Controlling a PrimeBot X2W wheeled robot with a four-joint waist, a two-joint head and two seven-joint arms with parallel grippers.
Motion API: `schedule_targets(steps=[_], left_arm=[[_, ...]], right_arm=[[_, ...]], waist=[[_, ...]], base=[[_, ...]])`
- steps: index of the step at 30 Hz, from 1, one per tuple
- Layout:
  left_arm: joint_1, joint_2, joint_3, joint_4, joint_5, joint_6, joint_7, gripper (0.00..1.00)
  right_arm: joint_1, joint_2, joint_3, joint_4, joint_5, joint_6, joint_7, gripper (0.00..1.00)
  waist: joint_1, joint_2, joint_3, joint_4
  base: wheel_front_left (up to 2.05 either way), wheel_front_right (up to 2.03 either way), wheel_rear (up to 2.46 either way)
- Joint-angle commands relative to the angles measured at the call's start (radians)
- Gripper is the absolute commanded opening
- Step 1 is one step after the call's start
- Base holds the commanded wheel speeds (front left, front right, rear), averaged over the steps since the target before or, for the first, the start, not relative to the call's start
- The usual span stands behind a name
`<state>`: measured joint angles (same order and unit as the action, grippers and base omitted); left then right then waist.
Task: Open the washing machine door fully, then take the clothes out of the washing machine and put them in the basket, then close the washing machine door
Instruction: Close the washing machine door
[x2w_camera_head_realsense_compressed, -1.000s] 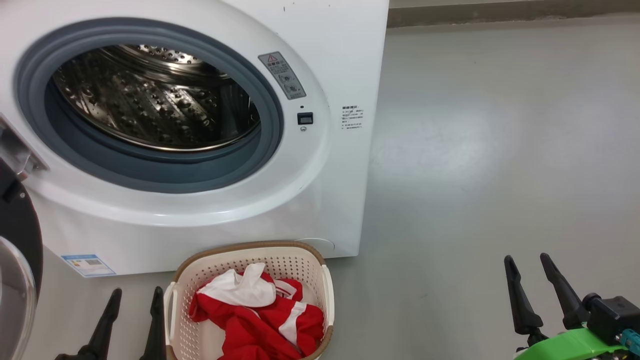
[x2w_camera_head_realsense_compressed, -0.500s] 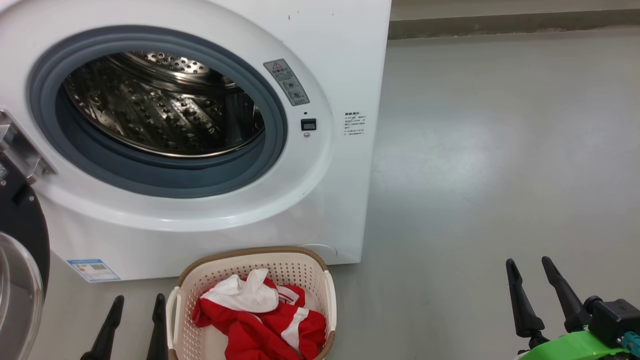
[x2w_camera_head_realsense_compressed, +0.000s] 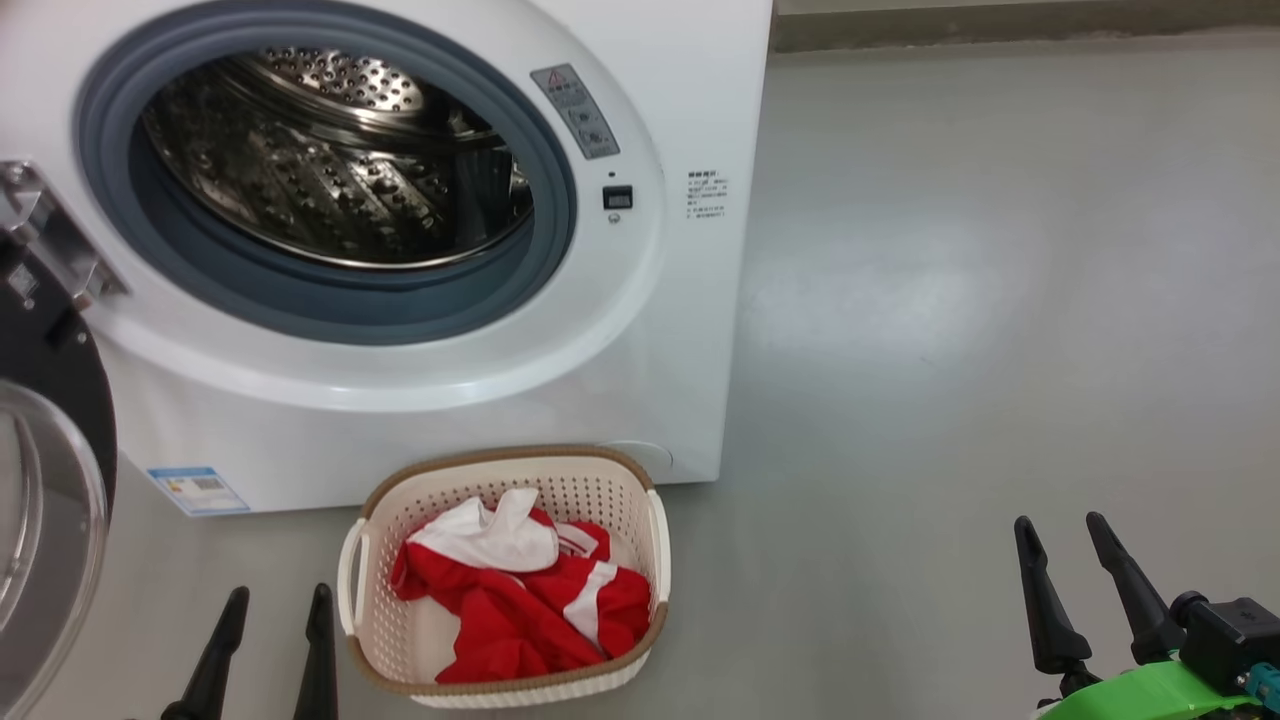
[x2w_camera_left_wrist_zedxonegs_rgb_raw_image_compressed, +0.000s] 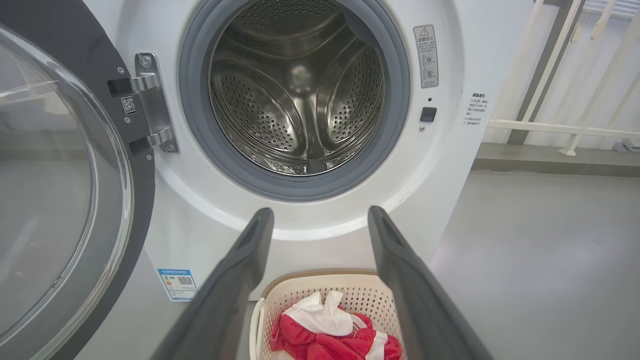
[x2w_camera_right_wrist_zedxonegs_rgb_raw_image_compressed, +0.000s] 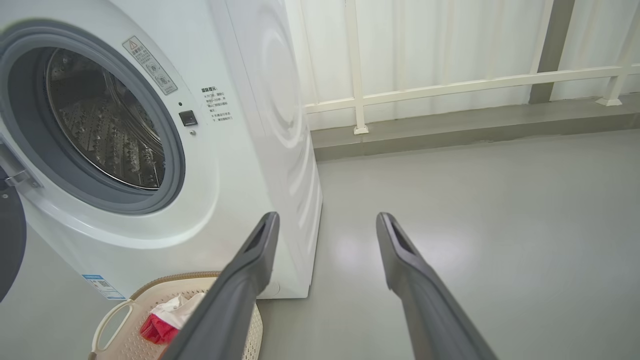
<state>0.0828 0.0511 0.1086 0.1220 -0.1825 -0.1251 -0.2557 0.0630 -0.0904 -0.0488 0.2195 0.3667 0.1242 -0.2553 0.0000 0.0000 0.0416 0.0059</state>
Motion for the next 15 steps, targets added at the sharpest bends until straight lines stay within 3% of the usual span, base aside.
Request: schedule_targets(steps=[1, 8, 15], left_arm=[[-0.022, 0.009, 0.033, -0.029, 0.012, -0.006, -0.006, 1.00], [-0.025, 0.013, 0.025, -0.029, 0.000, -0.006, -0.006, 1.00], [-0.034, 0.016, 0.016, -0.028, -0.003, -0.006, -0.006, 1.00]], right_arm=[[-0.005, -0.018, 0.020, -0.027, -0.002, 0.007, -0.006, 1.00], [-0.006, -0.016, 0.018, -0.028, -0.002, 0.007, -0.006, 1.00], [-0.008, -0.013, 0.012, -0.030, -0.003, 0.007, -0.006, 1.00]], waist=[[0.0000, 0.0000, 0.001, 0.000], [0.0000, 0.0000, 0.007, 0.000], [0.0000, 0.0000, 0.013, 0.002]], base=[[-1.59, 1.59, 0.00], [-1.04, 1.04, 0.00], [-0.17, 0.17, 0.00]])
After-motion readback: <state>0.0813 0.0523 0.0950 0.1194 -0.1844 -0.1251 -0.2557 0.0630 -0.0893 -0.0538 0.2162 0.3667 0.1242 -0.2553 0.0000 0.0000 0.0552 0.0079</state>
